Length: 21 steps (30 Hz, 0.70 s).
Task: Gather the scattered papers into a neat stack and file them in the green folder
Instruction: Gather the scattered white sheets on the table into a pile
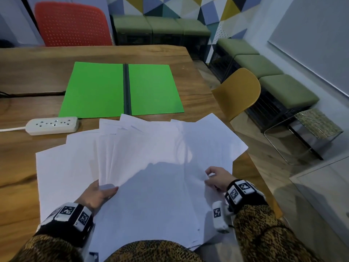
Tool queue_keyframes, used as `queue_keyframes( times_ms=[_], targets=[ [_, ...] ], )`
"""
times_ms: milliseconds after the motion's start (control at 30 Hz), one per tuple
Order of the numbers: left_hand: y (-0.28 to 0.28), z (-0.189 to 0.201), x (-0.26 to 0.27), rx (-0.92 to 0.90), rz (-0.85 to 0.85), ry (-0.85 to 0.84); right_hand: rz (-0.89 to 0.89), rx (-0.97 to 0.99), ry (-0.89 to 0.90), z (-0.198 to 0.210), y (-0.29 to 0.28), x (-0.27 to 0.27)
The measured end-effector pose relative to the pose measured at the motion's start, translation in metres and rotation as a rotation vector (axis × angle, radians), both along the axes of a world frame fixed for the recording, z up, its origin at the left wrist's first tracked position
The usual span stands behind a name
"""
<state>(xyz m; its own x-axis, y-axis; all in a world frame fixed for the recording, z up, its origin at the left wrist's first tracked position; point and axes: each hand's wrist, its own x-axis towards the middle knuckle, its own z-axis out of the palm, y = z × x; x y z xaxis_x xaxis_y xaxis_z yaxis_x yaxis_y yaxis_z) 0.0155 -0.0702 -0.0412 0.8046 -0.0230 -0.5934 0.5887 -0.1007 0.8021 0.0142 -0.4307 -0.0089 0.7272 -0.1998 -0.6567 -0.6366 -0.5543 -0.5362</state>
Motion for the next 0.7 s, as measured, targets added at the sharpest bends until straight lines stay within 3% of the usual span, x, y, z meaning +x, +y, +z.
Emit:
queue_keyframes(
  times_ms=[167,433,567,600,700],
  targets=[
    [0.003,-0.004,0.001,-0.007,0.071,0.114,-0.263,-0.051,-0.156,-0.01,0.002,-0.011],
    [-0.012,0.0,0.0,-0.018,-0.018,0.073,-0.287,0.127,-0.223,-0.022,0.07,-0.03],
    [0.002,-0.007,-0.003,-0.108,-0.026,0.077,-0.401,-0.034,-0.38,-0.016,0.044,-0.022],
    [0.007,-0.012,-0.004,-0.152,-0.053,0.097,-0.417,-0.01,-0.367,-0.014,0.037,-0.019],
    [0.01,-0.008,-0.01,-0.223,-0.128,0.098,-0.454,0.32,-0.257,-0.009,0.032,-0.012]
  ],
)
